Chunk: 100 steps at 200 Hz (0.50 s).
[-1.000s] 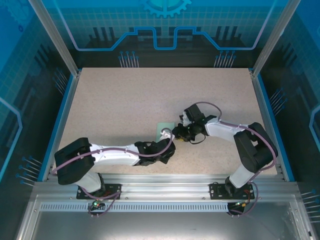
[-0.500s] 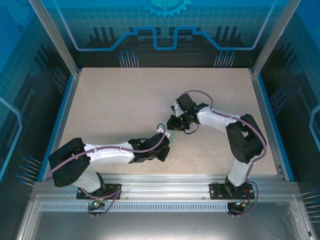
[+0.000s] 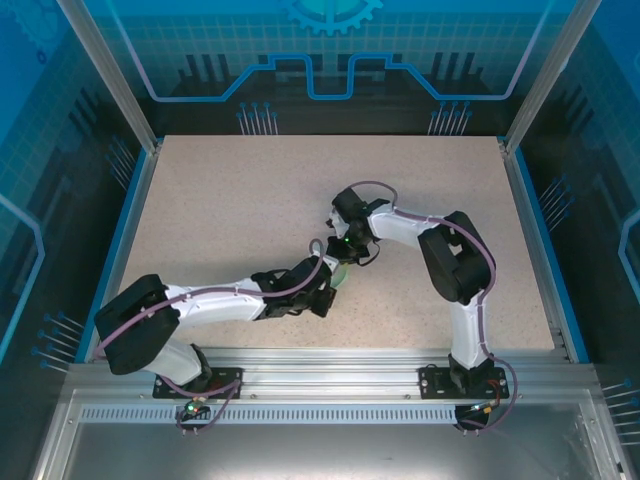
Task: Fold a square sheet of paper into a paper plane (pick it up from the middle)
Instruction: Third fold the triangle at the center of the table.
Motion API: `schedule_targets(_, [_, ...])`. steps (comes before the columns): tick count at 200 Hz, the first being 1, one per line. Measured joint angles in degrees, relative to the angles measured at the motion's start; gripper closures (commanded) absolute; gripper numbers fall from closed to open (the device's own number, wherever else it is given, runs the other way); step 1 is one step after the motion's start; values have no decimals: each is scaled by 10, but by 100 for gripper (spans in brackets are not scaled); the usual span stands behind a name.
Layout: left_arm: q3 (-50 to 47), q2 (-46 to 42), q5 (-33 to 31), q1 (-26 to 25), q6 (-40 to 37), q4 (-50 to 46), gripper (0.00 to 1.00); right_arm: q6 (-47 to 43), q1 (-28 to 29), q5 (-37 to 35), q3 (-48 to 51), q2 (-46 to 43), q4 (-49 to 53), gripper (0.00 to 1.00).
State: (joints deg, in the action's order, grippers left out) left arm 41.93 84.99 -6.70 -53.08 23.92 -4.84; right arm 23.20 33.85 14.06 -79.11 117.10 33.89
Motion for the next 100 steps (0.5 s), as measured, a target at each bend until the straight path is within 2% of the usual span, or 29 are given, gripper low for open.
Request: schedule_targets(100, [-9,0,77,74,-24,7,99,-65,7,-6,-20,9,33,84])
